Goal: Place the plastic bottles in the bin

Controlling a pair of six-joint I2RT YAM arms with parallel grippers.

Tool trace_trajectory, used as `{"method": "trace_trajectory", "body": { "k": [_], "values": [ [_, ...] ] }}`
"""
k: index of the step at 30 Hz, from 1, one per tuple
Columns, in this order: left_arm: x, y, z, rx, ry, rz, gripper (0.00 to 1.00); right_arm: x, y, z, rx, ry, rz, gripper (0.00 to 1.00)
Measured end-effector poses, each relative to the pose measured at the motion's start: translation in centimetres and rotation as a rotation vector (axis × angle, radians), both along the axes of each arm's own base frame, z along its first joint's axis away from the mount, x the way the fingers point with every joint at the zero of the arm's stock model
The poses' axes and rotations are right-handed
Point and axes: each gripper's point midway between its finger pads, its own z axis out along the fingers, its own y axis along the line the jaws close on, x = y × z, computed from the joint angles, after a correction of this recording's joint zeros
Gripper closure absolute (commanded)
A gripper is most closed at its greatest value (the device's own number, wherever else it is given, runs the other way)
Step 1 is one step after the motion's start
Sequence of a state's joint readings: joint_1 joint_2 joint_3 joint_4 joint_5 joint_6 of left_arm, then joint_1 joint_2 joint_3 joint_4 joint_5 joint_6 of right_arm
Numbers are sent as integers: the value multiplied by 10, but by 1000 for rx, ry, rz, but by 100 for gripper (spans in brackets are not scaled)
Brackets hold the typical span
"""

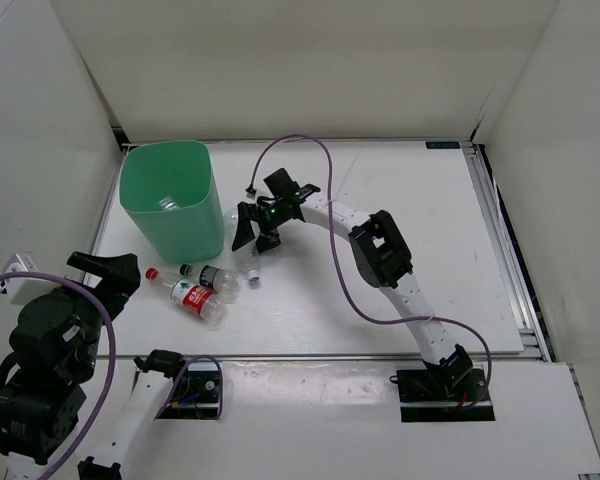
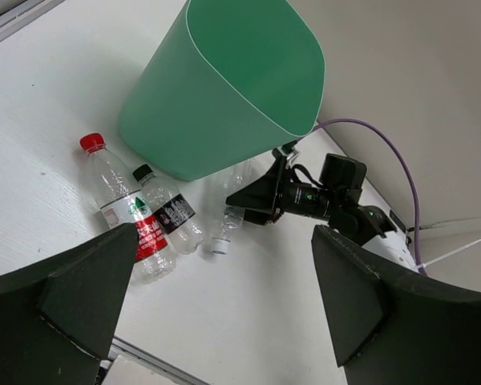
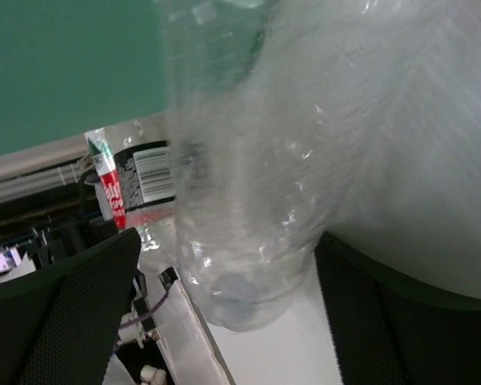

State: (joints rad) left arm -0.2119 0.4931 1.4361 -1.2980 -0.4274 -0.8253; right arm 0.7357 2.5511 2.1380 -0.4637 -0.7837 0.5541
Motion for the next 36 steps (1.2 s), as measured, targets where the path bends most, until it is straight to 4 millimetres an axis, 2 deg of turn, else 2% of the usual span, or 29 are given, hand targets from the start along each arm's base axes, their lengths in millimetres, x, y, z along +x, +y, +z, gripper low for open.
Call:
{"method": "trace_trajectory", "body": {
  "k": [1, 2, 3, 4, 7, 12, 15, 17, 19, 21, 22, 24, 25, 27, 29, 31, 32, 36],
  "values": [
    [-1, 0, 0, -1, 3, 1, 0, -1, 2, 0, 4, 0, 3, 17],
    [-2, 1, 0, -2, 3, 2, 0, -2, 3, -2, 0, 4, 0, 27],
    [-2, 1, 0, -2, 3, 4, 0, -3, 3, -5, -7, 9, -3, 45],
    [-2, 1, 0, -2, 3, 5, 0, -4, 1, -9, -15, 23, -8, 50],
    [-2, 2, 0, -2, 2, 11, 0, -7, -9, -12, -17, 64, -19, 55],
    [-3, 4, -6, 3, 7, 23, 0, 0, -53, -4, -77, 70, -93, 65],
    [-2, 4, -14, 5, 15, 24, 0, 12, -80, 20, -112, 47, -171, 72],
    [0, 3, -17, 2, 11, 19, 0, 28, -84, 56, -91, -34, -222, 76],
    [2, 1, -24, -5, 10, 12, 0, 42, -72, 108, -48, -143, -258, 77],
    [4, -1, -33, -15, 26, 10, 0, 60, -42, 181, 56, -340, -304, 77],
    [5, -2, -36, -20, 34, 10, 0, 61, -27, 219, 113, -428, -329, 77],
    [6, -4, -39, -23, 44, 0, 0, 52, -1, 293, 246, -583, -390, 77],
    [6, -6, -40, -24, 46, -9, 0, 45, 6, 319, 302, -636, -418, 77],
    [6, -8, -41, -22, 51, -23, 0, 24, 19, 360, 391, -704, -449, 74],
    [4, -9, -43, -12, 68, -40, 0, 21, 30, 387, 465, -763, -482, 71],
    [2, -9, -43, 7, 81, -52, 0, 32, 42, 394, 513, -815, -519, 67],
    [0, -10, -42, 18, 87, -63, 0, 40, 45, 386, 502, -831, -536, 65],
    [-6, -13, -33, 68, 93, -114, 0, 76, 63, 323, 391, -894, -558, 59]
  ]
}}
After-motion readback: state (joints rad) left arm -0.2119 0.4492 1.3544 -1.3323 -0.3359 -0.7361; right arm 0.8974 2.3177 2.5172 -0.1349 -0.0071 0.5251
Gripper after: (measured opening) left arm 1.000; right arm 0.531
